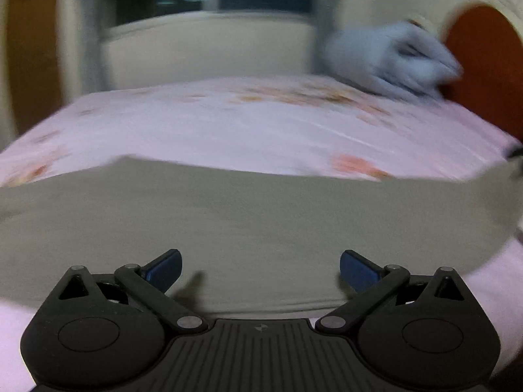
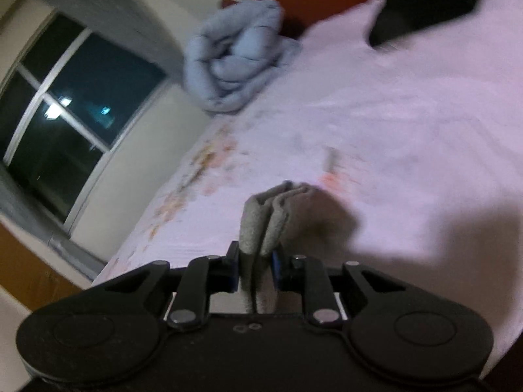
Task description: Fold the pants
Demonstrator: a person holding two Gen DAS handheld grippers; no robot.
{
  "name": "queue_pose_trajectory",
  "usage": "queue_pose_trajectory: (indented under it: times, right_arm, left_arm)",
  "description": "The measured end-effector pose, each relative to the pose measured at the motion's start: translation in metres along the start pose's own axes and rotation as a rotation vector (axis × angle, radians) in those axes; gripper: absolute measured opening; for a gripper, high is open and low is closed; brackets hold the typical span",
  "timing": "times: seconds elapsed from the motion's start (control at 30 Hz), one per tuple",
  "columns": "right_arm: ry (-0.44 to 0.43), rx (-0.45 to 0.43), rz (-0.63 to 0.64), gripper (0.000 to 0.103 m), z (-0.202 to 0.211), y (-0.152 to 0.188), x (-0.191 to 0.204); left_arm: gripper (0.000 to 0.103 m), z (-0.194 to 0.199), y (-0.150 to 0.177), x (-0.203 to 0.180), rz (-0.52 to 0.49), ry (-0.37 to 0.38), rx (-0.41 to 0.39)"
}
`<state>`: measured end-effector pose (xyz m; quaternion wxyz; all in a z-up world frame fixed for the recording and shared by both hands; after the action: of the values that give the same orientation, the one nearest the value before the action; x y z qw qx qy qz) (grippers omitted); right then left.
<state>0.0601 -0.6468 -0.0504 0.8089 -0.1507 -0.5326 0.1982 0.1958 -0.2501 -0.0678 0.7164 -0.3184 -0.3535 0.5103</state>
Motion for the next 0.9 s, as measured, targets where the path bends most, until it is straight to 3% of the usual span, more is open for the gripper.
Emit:
queue_pose_trajectory:
  times: [0.07, 0.1, 0.13, 0.17, 0.23, 0.3, 0.43, 0.5, 0.57, 0.6, 0.63, 0.7, 0.8, 0.9]
  right_arm:
    - [-0.023, 0.006, 0.046, 0.01, 0.001, 0.007, 0.023]
    - [-0.033, 0.011, 0.081, 0.01, 0.001, 0.014, 0.035]
    - [-0.043, 0.018, 0.121, 0.01, -0.001, 0.024, 0.05]
    - [-0.065, 0.032, 0.152, 0.01, -0.004, 0.037, 0.065]
    - [-0.105, 0.064, 0.223, 0.01, -0.014, 0.07, 0.099]
    - [-0.153, 0.103, 0.311, 0.01, -0.023, 0.113, 0.137]
    - [-0.241, 0.196, 0.527, 0.01, -0.041, 0.224, 0.208]
    - [-0.245, 0.312, 0.66, 0.011, -0.061, 0.299, 0.227]
    - [-0.21, 0.509, 0.763, 0.022, -0.088, 0.379, 0.222]
    - [-0.192, 0.608, 0.824, 0.038, -0.097, 0.412, 0.213]
    - [-0.174, 0.565, 0.895, 0.045, -0.095, 0.427, 0.209]
    - [-0.209, 0.541, 0.874, 0.058, -0.08, 0.425, 0.216]
    - [-0.288, 0.505, 0.797, 0.053, -0.061, 0.394, 0.226]
    - [-0.262, 0.425, 0.763, 0.043, -0.066, 0.376, 0.228]
  left_arm:
    - [0.103, 0.004, 0.016, 0.052, 0.024, -0.099, -0.009]
    - [0.103, -0.008, 0.029, 0.079, 0.031, -0.118, 0.07]
    - [0.103, -0.026, 0.045, 0.094, 0.054, -0.058, 0.174]
    - [0.103, -0.033, 0.052, 0.101, 0.046, 0.018, 0.193]
    - [0.098, -0.014, 0.04, 0.125, 0.09, 0.035, 0.125]
    - [0.099, 0.019, 0.029, 0.161, 0.157, -0.005, -0.009]
    - [0.099, 0.044, 0.04, 0.239, 0.241, -0.093, -0.026]
    - [0.099, 0.049, 0.052, 0.269, 0.311, -0.089, -0.014]
    - [0.099, 0.053, 0.069, 0.296, 0.366, -0.12, -0.002]
    - [0.099, 0.053, 0.077, 0.304, 0.375, -0.127, 0.011]
    - [0.099, 0.053, 0.084, 0.311, 0.384, -0.132, 0.023]
    - [0.099, 0.054, 0.099, 0.323, 0.416, -0.145, 0.028]
    - [0.099, 0.048, 0.116, 0.333, 0.461, -0.157, 0.034]
    - [0.099, 0.036, 0.126, 0.335, 0.518, -0.145, 0.066]
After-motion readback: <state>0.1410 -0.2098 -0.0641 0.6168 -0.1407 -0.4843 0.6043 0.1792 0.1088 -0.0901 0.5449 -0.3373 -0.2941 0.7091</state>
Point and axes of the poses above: each gripper's, at about its wrist camera, not at the fingertips, and z roughly against the way its jaws point, x to its left, y to its underside, the point moved 6 cm from there along -z, roughly the way its jaws point, and after that the axes turned 13 degrees about -z, right-handed, at the moved point
